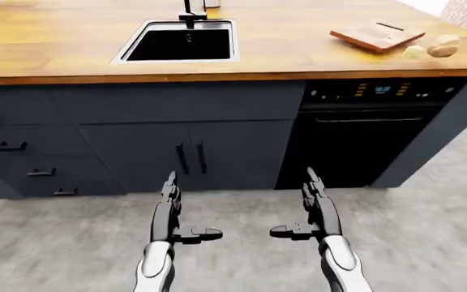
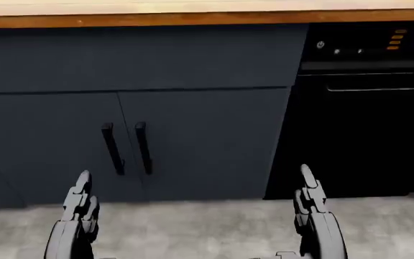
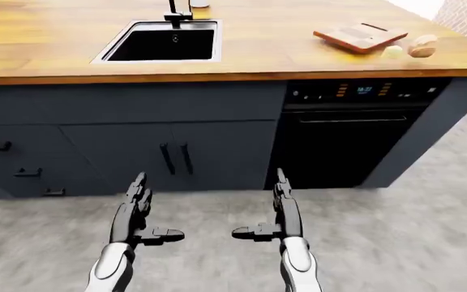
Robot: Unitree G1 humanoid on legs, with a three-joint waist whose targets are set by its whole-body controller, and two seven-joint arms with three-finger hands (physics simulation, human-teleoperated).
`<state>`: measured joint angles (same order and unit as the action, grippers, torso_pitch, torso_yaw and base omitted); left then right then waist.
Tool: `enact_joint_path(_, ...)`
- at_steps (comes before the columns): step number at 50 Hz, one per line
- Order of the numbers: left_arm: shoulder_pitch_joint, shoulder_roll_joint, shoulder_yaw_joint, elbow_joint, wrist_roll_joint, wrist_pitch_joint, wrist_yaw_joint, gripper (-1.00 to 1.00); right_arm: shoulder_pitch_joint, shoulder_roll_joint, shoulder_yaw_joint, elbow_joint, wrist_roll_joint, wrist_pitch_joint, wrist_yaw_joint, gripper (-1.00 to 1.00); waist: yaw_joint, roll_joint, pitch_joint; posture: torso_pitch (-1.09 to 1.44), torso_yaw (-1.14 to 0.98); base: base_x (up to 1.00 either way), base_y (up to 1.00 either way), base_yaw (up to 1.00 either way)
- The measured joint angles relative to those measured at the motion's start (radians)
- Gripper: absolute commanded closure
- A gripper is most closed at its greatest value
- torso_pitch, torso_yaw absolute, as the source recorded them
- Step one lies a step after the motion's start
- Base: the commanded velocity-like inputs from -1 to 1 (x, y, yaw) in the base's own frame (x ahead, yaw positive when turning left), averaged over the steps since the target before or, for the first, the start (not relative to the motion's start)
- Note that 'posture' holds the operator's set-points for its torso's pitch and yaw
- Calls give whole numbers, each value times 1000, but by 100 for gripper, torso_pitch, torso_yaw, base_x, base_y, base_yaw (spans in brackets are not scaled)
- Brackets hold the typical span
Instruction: Place the bread and cheese on the cutting board.
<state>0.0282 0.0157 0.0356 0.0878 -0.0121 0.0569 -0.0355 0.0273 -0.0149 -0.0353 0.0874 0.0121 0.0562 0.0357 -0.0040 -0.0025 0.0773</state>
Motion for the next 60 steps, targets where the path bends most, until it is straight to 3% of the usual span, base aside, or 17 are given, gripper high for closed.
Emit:
enact_joint_path(1,1,2,1,-19,-2,-1,-1,-100,1,-1,1,-20,2,2,2,-100,-1,-4,-10,0,0,0,0,0)
enact_joint_path(3,-18,4,6,-66,-6,-21,-2,-100,-15,-4,-3,-72,5,-12,4,-100,6,-4,-59,0,0,0,0,0)
enact_joint_path(5,-24,4,8,-68,-8,-41,-2,-100,-21,-2,-2,-82,7,-18,4,-100,8,-10,-41,0,0,0,0,0)
enact_joint_path(7,-6,3,6,-70,-9,-33,-3,-100,-12,-5,4,-95,0,9,3,-100,7,-9,-53,0,0,0,0,0)
enact_joint_path(14,-24,16,41,-270,-36,138,0,-100,-30,-10,0,-267,-20,206,5,-100,8,-5,-56,0,0,0,0,0)
enact_joint_path(18,-66,52,109,-380,-73,209,-6,-100,-71,-26,-15,-398,-8,314,25,-100,8,-2,-70,0,0,0,0,0)
enact_joint_path(22,-75,87,203,-479,-116,283,-4,-100,-153,-64,-78,-535,15,474,48,-100,8,3,-75,0,0,0,0,0)
enact_joint_path(26,-88,124,275,-601,-156,402,-5,-100,-290,-132,-122,-652,34,652,66,-100,9,-1,-69,0,0,0,0,0)
enact_joint_path(30,-174,190,371,-746,-223,548,3,-100,-413,-188,-156,-701,69,778,108,-100,9,-2,-62,0,0,0,0,0)
enact_joint_path(34,-231,266,457,-805,-315,631,19,-100,-476,-254,-227,-674,117,805,118,-100,9,5,-60,0,0,0,0,0)
enact_joint_path(39,-316,375,535,-803,-415,747,64,-100,-591,-387,-325,-658,200,905,112,-100,9,10,-39,0,0,0,0,0)
enact_joint_path(45,-365,484,593,-784,-528,781,120,-100,-672,-562,-433,-606,328,948,94,-100,6,9,-30,0,0,0,0,0)
enact_joint_path(52,-391,603,667,-751,-664,793,179,-100,-715,-692,-432,-519,437,929,79,-100,3,9,-17,0,0,0,0,0)
enact_joint_path(57,-404,646,654,-740,-729,718,219,-100,-776,-763,-443,-406,499,857,61,-100,5,14,-9,0,0,0,0,0)
enact_joint_path(60,-393,658,645,-726,-741,668,231,-100,-786,-797,-454,-355,512,717,34,-100,6,14,-10,0,0,0,0,0)
